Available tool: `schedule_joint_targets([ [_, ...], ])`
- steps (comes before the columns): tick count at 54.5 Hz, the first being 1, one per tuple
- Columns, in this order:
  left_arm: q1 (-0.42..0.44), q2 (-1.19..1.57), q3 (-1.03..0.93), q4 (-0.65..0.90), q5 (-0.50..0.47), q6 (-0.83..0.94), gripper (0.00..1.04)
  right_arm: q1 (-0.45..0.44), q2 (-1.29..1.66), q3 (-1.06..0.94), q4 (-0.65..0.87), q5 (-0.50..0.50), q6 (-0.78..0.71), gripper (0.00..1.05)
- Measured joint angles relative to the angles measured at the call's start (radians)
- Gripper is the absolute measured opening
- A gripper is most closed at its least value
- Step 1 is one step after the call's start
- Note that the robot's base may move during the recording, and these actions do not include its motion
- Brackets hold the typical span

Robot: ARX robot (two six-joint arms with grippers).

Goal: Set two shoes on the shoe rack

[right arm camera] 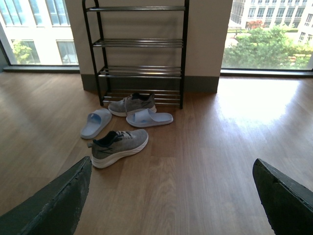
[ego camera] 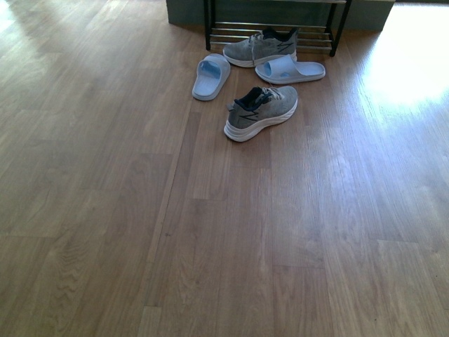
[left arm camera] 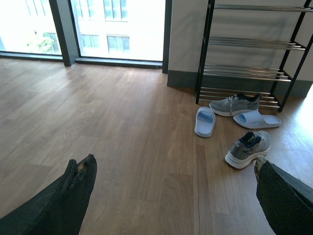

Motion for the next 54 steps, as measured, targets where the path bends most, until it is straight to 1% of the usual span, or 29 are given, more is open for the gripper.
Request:
schedule_joint_targets([
  [54,0.000,0.000,0.000,0.000,0.000,0.000,0.95,0.000,0.000,0.000,0.000,0.000,0.000,0.96],
])
